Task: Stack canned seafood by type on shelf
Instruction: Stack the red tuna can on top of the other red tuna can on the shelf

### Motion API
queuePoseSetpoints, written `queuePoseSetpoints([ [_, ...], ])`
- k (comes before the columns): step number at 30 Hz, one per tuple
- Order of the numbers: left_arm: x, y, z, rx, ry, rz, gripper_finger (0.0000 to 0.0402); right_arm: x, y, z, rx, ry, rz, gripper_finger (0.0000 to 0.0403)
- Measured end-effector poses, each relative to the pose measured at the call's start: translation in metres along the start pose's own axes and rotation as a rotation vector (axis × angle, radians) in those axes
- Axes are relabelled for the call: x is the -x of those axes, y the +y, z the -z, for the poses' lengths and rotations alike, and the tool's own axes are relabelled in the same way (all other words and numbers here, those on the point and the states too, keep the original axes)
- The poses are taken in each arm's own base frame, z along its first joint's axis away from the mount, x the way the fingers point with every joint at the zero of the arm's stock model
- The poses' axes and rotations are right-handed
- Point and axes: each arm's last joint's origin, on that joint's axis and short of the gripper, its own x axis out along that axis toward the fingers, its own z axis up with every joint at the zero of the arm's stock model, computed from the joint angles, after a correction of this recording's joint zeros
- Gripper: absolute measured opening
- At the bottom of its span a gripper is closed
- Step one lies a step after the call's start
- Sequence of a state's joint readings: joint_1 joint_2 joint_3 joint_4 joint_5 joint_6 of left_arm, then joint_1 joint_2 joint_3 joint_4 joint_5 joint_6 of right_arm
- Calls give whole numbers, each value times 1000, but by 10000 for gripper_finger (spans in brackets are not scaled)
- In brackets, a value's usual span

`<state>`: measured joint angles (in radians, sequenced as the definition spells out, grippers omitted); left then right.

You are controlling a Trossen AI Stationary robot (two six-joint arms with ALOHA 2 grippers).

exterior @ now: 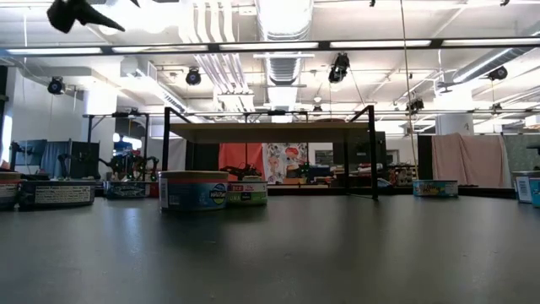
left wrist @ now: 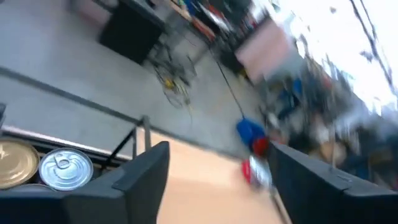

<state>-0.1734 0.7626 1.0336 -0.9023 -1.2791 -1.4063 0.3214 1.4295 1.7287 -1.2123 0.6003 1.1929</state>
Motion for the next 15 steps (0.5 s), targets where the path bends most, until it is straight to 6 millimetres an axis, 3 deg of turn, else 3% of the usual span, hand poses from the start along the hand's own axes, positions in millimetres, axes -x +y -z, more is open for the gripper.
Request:
queuePoseSetpoints([
  [6, -25, 12, 20, 136, -66, -137, 137, 2, -15, 12, -56, 69, 158, 36],
  [12, -60, 26, 28, 203, -72, -318, 18, 5, -29, -1, -6, 153, 172, 68],
  [15, -80, 29, 33, 258, -17, -380, 11, 8, -38, -12, 7, 136, 171, 87],
])
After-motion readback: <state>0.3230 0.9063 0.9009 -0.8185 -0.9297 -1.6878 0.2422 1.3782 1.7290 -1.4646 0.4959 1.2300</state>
